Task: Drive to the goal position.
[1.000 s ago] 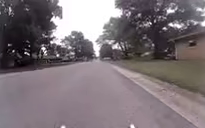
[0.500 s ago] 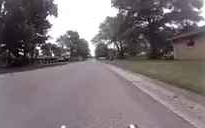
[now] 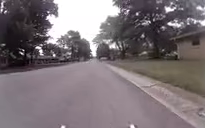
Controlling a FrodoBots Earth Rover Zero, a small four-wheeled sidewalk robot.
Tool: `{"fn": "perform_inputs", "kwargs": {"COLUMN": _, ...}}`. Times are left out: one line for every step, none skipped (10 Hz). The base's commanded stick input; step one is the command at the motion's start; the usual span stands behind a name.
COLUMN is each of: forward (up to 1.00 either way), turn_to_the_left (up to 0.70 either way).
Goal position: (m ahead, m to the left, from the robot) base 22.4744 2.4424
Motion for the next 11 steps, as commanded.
{"fn": "perform_inputs", "kwargs": {"forward": 1.0, "turn_to_the_left": 0.0}}
{"fn": "perform_inputs", "kwargs": {"forward": 1.0, "turn_to_the_left": 0.0}}
{"fn": "perform_inputs", "kwargs": {"forward": 1.0, "turn_to_the_left": 0.0}}
{"fn": "perform_inputs", "kwargs": {"forward": 1.0, "turn_to_the_left": 0.0}}
{"fn": "perform_inputs", "kwargs": {"forward": 1.0, "turn_to_the_left": 0.0}}
{"fn": "perform_inputs", "kwargs": {"forward": 1.0, "turn_to_the_left": 0.0}}
{"fn": "perform_inputs", "kwargs": {"forward": 1.0, "turn_to_the_left": 0.0}}
{"fn": "perform_inputs", "kwargs": {"forward": 1.0, "turn_to_the_left": 0.0}}
{"fn": "perform_inputs", "kwargs": {"forward": 1.0, "turn_to_the_left": 0.0}}
{"fn": "perform_inputs", "kwargs": {"forward": 1.0, "turn_to_the_left": 0.0}}
{"fn": "perform_inputs", "kwargs": {"forward": 1.0, "turn_to_the_left": 0.0}}
